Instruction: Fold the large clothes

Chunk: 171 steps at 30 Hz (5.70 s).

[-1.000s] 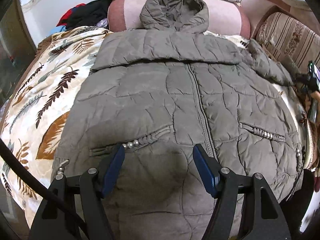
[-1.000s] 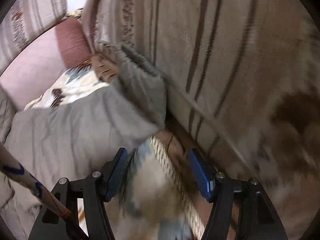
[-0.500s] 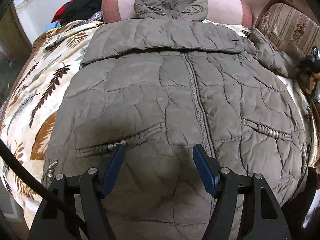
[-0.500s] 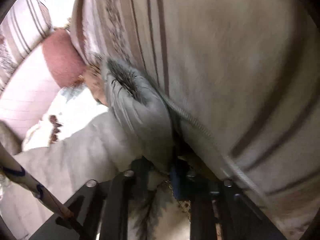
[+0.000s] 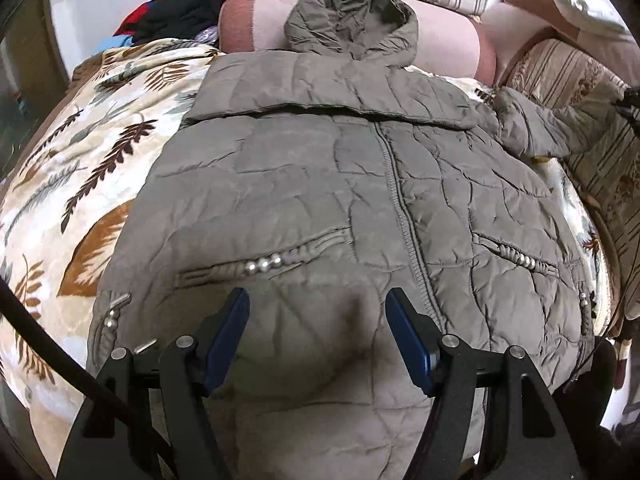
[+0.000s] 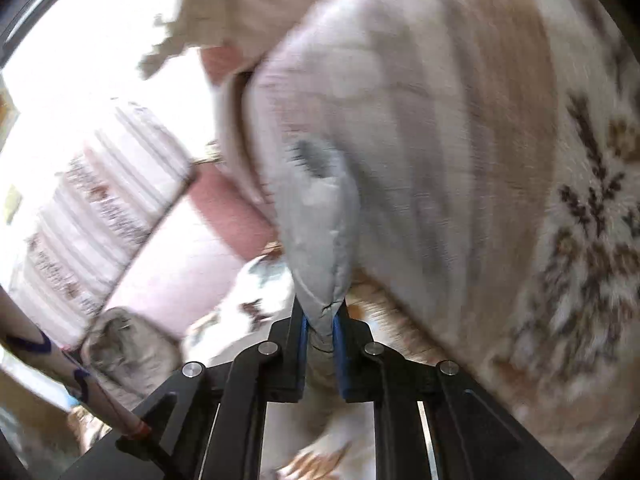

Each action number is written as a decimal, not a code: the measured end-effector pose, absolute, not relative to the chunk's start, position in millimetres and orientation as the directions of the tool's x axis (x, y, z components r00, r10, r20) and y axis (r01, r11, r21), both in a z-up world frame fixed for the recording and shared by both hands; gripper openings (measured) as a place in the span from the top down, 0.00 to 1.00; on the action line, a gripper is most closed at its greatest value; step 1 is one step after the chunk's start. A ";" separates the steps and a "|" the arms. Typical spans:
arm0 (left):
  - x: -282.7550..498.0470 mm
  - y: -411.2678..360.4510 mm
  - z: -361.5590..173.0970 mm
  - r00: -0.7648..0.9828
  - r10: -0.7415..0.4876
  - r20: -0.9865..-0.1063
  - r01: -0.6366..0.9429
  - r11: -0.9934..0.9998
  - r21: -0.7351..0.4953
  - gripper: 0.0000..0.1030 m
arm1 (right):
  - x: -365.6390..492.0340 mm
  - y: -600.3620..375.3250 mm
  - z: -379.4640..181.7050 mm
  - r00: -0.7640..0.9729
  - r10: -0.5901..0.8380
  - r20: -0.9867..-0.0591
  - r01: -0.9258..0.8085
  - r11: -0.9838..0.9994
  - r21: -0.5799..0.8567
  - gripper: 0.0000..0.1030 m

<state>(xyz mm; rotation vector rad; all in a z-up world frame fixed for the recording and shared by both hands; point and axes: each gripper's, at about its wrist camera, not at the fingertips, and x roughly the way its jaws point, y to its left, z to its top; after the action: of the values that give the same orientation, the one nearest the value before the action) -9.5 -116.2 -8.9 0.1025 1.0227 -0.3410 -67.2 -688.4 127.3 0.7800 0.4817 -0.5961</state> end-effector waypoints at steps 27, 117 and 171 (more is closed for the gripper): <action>-25.7 -53.7 -39.6 0.640 -0.269 -0.719 0.303 0.949 -0.085 0.33 | 215.6 -213.4 56.2 0.594 0.199 -0.779 0.031 0.962 0.270 0.89; 18.2 -39.3 11.1 0.571 -0.098 -0.815 0.212 0.977 0.030 0.33 | -52.1 -353.8 -5.3 0.584 0.146 -0.799 0.203 0.926 0.317 0.49; 181.9 -25.5 -72.5 0.475 -0.242 -0.846 0.191 0.967 -0.169 0.13 | 485.4 -351.5 87.4 0.628 -0.097 -0.772 0.482 0.828 0.287 0.24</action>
<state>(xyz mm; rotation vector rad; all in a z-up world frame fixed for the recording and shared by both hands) 181.9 -25.5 -72.5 -0.0539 1.0427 -0.2652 485.4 -351.5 87.4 0.5051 0.8329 -0.3482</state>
